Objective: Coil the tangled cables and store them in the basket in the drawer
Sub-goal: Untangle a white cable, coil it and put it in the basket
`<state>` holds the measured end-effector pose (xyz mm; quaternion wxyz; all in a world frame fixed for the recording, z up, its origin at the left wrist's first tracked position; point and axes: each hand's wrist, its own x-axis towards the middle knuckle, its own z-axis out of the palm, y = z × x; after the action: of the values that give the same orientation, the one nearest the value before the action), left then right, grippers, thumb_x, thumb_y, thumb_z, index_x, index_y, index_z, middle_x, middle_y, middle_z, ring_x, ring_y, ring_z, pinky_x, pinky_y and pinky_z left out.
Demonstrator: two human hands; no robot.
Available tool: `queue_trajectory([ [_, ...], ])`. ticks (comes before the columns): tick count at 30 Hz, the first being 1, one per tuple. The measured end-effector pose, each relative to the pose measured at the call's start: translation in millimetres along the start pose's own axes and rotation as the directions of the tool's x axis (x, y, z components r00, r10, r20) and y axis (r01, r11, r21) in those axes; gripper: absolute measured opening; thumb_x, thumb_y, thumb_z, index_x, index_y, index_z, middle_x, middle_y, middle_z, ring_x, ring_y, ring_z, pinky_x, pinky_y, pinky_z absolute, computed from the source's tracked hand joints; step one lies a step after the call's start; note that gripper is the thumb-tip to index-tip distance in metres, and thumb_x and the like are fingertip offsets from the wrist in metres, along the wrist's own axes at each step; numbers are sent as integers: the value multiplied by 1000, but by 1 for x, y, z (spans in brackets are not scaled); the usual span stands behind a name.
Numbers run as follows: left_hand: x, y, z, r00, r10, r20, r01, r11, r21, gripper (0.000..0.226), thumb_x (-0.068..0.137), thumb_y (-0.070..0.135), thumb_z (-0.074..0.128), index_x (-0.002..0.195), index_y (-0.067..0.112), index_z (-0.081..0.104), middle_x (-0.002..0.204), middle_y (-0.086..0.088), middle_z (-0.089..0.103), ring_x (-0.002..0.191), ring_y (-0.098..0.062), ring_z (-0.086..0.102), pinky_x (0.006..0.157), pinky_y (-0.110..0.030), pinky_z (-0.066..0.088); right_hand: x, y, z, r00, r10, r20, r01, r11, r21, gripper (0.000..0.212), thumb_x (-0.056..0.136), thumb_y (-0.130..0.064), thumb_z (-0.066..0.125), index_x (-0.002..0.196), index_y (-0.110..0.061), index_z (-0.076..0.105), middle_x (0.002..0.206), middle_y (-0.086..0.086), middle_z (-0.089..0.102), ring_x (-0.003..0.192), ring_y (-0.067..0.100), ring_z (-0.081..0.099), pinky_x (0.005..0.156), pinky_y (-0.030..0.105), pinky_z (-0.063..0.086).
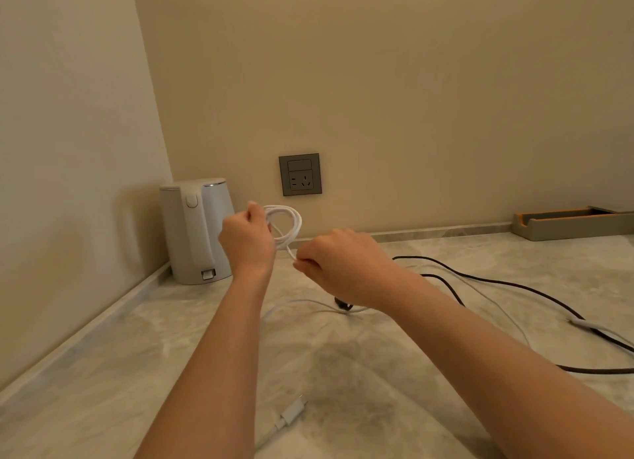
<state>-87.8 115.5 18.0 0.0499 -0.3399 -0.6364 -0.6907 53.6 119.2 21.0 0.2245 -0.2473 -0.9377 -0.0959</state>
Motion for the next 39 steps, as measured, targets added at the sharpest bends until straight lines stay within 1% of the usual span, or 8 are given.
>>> queue_trajectory([
  [7,-9,2,7,977,183,111,-202,960,194,55,101,29,40,54,2,51,49,-5,44,51,-23,41,53,-33,24,0,9,6,948,-174,-265,162,985,-64,37,97,-37,39,71,-17,55,68,7,61,57,31,50,45,26,16],
  [10,-15,8,9,912,296,283,-352,919,176,56,101,25,41,46,13,37,44,-1,36,45,-13,32,53,-35,21,0,24,3,910,-103,-401,123,992,24,30,90,-40,53,69,-20,62,59,1,60,53,27,53,45,27,29],
  [14,-13,5,15,774,322,546,-391,920,12,57,100,23,44,44,16,40,42,4,34,42,-9,30,49,-31,25,-3,43,-7,945,92,-315,-10,967,253,40,78,-49,68,59,-24,45,51,-10,44,49,5,37,51,28,31],
  [19,-21,16,16,652,296,698,-277,950,-144,50,99,16,45,50,7,50,43,2,40,37,-3,31,43,-18,27,-2,60,-9,959,200,-199,13,674,738,30,81,-26,73,62,-8,57,49,-9,45,46,2,36,48,18,29],
  [23,-25,21,11,634,189,750,-100,982,-163,51,100,18,41,51,9,50,41,1,43,34,-6,34,39,-19,28,-3,63,-4,981,180,-75,-19,472,882,27,89,-26,60,71,-6,60,59,1,52,51,6,44,51,15,36],
  [27,-30,25,9,571,114,813,66,981,-184,47,101,24,40,57,11,51,40,6,41,35,-7,31,40,-16,26,1,67,2,979,203,-10,-56,318,946,51,83,-44,54,91,6,60,79,15,50,69,25,40,64,29,34],
  [32,-29,20,12,655,52,754,241,931,-274,49,97,43,41,67,8,56,43,6,44,35,-6,36,36,-14,28,9,54,15,965,263,14,-90,281,956,41,96,-39,42,87,-3,61,73,10,51,63,21,41,59,24,36],
  [39,-26,16,12,785,-92,613,364,869,-336,43,96,37,48,63,11,57,39,5,44,33,-8,34,34,-14,25,14,39,22,979,187,82,-173,543,822,31,103,-17,29,83,-27,52,65,-1,46,56,9,39,58,26,41],
])
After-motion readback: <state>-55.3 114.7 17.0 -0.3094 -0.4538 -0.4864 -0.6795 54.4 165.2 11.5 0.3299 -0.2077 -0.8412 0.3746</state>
